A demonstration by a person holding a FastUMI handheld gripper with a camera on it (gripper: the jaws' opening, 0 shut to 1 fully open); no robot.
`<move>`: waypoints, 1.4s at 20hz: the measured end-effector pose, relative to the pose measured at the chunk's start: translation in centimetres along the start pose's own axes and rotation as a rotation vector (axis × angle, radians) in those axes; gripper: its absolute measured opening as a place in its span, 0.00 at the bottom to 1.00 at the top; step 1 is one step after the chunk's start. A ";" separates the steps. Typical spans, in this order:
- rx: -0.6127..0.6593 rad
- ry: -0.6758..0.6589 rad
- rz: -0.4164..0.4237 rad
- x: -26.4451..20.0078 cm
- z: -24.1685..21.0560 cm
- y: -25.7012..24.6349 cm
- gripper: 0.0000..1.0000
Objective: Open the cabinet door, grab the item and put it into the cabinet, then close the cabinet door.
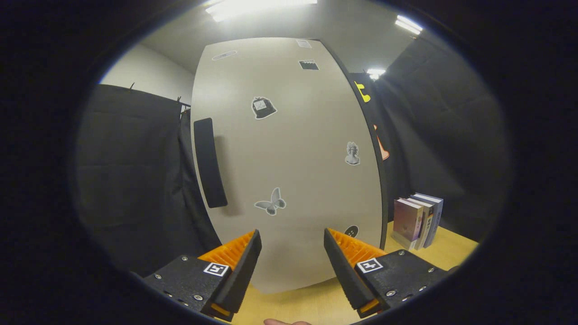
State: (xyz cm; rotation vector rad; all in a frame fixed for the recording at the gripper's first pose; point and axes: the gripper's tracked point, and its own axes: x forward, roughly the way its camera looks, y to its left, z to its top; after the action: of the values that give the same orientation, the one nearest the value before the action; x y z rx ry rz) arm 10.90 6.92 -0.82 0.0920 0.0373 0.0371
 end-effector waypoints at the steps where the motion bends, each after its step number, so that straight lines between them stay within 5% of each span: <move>1: -0.044 -0.025 0.021 -0.3 0.6 0.4 0.88; 6: -0.187 -0.151 -0.023 -1.8 3.7 0.7 0.88; 15: -0.096 -0.083 -0.058 -1.2 2.4 -1.3 0.90; 28: -0.104 -0.031 0.022 -1.3 -0.2 1.0 0.90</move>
State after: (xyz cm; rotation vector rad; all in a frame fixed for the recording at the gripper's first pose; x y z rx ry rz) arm 9.55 7.92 -0.87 -0.0105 0.0030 0.0599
